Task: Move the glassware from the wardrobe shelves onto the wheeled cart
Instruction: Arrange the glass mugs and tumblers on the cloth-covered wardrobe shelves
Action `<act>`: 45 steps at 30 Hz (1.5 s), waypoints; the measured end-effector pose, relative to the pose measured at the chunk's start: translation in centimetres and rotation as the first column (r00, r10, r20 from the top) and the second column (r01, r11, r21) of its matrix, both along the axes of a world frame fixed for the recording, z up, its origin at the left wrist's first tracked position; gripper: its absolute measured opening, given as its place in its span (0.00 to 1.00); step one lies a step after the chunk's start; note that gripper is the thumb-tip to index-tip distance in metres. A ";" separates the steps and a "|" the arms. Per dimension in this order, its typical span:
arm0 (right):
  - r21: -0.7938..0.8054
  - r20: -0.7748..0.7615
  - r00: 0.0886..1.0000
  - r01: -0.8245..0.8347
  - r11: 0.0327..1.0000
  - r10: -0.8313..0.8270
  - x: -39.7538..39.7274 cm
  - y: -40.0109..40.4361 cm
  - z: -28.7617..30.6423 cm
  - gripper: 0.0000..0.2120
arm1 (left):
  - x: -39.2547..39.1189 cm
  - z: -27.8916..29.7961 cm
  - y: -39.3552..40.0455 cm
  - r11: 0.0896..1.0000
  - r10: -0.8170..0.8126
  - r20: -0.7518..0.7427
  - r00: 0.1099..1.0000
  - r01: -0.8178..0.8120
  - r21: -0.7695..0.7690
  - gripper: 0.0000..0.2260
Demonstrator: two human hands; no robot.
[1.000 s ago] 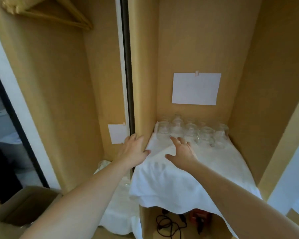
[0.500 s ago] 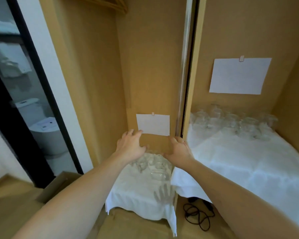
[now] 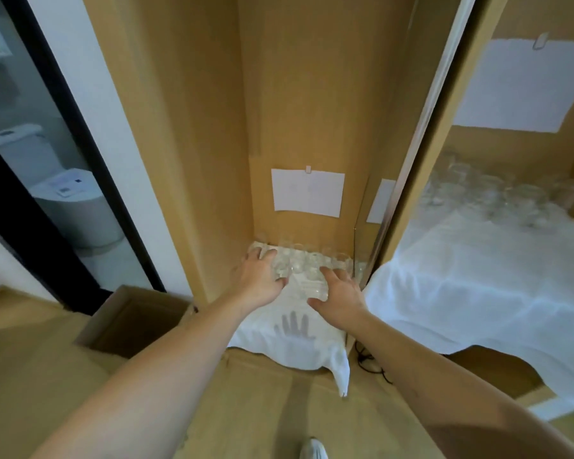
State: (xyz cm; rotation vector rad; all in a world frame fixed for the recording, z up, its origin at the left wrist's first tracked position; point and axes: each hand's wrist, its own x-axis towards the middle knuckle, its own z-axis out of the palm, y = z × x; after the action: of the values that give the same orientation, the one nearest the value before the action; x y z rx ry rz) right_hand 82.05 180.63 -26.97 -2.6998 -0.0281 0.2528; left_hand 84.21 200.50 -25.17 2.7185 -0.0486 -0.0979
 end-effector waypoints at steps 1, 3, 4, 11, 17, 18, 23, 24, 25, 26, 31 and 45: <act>0.003 -0.019 1.000 0.011 1.000 -0.011 0.5 0.1 -0.8 0.38 | 0.6 -0.6 0.1 1.000 0.007 -0.010 1.000 -0.007 0.000 0.31; 0.022 -0.044 0.998 0.039 0.999 -0.038 1.5 0.5 -2.6 0.36 | 1.7 -1.8 0.3 1.000 0.025 -0.021 0.999 -0.025 -0.017 0.32; 0.031 -0.056 0.997 0.052 0.998 -0.050 1.9 0.7 -3.5 0.36 | 2.2 -2.4 0.4 0.999 0.033 -0.028 0.999 -0.034 -0.026 0.32; 0.055 -0.169 0.983 0.085 0.995 -0.075 5.6 1.0 -8.4 0.37 | 7.1 -6.0 1.1 0.993 0.111 -0.166 0.980 -0.116 -0.024 0.34; 0.006 -0.239 0.970 0.058 0.998 -0.055 10.3 0.7 -10.8 0.36 | 10.4 -9.0 0.0 0.986 0.141 -0.242 0.960 -0.157 -0.048 0.33; 0.000 -0.253 0.966 0.055 0.999 -0.053 10.9 0.7 -11.3 0.36 | 10.9 -9.4 -0.1 0.984 0.149 -0.254 0.956 -0.168 -0.053 0.33; -0.024 -0.296 0.954 0.050 0.998 -0.055 13.2 0.9 -13.2 0.35 | 13.0 -11.5 0.1 0.979 0.154 -0.304 0.940 -0.186 -0.079 0.34; -0.038 -0.297 0.953 0.050 0.998 -0.059 13.7 1.2 -13.5 0.35 | 13.6 -11.9 0.2 0.977 0.157 -0.313 0.937 -0.195 -0.091 0.34; -0.052 -0.298 0.952 0.051 0.997 -0.064 14.3 1.5 -13.9 0.34 | 14.2 -12.2 0.4 0.974 0.162 -0.317 0.934 -0.202 -0.098 0.34; -0.066 -0.302 0.951 0.051 0.996 -0.069 14.8 1.8 -14.3 0.34 | 15.0 -12.7 0.6 0.973 0.165 -0.317 0.934 -0.207 -0.102 0.34; -0.104 -0.367 0.925 0.068 0.992 -0.102 17.0 4.1 -17.1 0.34 | 18.4 -15.5 1.4 0.976 0.113 -0.369 0.923 -0.174 -0.135 0.35; -0.183 -0.536 0.731 0.387 0.904 -0.422 25.5 6.6 -24.2 0.35 | 28.1 -24.8 4.3 0.935 0.108 -0.497 0.861 -0.258 -0.243 0.37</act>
State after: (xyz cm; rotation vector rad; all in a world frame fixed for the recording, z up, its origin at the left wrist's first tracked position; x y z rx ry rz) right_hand 107.51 187.19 -51.17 -2.4872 0.7513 0.9145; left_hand 112.31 204.77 -49.97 2.3048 0.3179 -0.6473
